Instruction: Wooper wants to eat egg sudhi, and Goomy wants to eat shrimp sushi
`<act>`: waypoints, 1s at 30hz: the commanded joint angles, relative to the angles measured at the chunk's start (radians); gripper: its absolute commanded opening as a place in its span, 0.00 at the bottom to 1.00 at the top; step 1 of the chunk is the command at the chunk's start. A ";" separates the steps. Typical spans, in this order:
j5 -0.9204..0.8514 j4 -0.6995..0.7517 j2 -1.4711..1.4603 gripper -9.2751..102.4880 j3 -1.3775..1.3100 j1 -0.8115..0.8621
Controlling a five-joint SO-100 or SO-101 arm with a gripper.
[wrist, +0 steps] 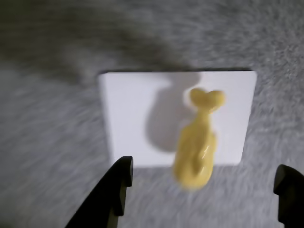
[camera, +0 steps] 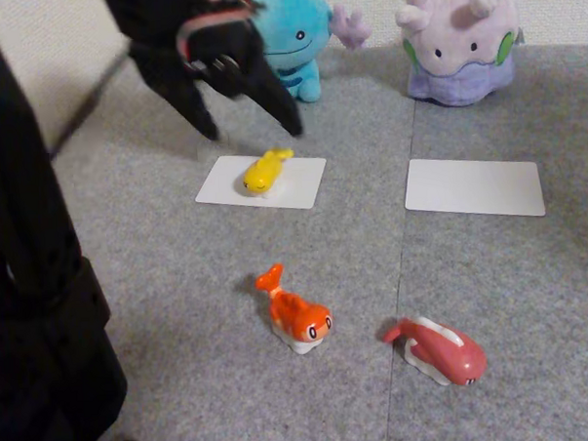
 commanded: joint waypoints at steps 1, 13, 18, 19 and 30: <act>0.000 0.089 0.140 0.39 -0.046 -0.049; -0.314 0.546 0.563 0.40 -0.031 -0.123; -0.500 0.716 0.738 0.40 -0.028 -0.121; -0.529 0.713 0.772 0.39 -0.021 -0.114; -0.962 0.709 0.847 0.39 0.330 0.232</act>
